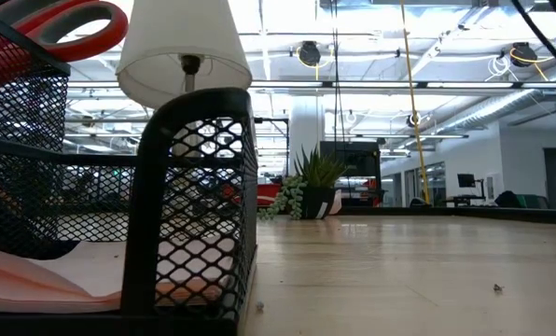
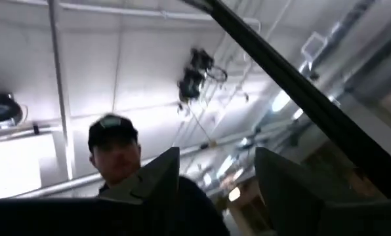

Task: Pick and place office supplies into organizer
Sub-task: Return to Home Position

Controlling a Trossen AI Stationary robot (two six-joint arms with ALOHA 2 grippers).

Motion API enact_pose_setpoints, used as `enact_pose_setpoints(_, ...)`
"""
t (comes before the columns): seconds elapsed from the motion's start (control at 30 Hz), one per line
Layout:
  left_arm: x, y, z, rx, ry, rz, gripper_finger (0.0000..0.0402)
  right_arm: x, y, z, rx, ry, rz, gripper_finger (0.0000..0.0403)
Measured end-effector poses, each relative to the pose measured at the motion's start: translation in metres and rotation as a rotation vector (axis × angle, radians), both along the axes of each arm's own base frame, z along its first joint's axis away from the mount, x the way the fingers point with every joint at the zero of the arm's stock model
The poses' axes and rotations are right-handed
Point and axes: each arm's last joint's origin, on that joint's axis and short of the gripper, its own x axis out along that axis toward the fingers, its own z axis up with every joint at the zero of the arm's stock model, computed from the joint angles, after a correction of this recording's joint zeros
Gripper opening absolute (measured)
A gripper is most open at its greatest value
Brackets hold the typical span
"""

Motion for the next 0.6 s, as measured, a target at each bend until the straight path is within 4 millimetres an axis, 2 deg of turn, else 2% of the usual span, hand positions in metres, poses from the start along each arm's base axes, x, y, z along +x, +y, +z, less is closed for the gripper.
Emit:
enact_pose_setpoints(0.17, -0.003, -0.003, -0.017, 0.104, -0.038, 0.015, 0.0152, 0.015, -0.019, -0.034, -0.154, 0.194, 0.045, 0.0193)
enact_pose_setpoints(0.27, -0.001, -0.004, -0.024, 0.152, 0.012, 0.028, 0.0152, 0.01, -0.034, -0.054, -0.204, 0.236, 0.003, 0.0194)
enact_pose_setpoints(0.37, 0.001, -0.006, -0.038, 0.287, 0.117, 0.034, 0.0152, -0.014, -0.053, -0.056, -0.288, 0.157, -0.052, 0.0194)
enact_pose_setpoints(0.47, 0.003, -0.006, -0.052, 0.265, 0.279, 0.046, 0.0152, -0.049, -0.07, -0.06, -0.345, 0.209, -0.103, 0.0194)
enact_pose_setpoints(0.6, 0.002, -0.007, -0.049, 0.36, 0.198, 0.034, 0.0152, -0.105, -0.09, -0.069, -0.4, 0.346, -0.241, 0.0194)
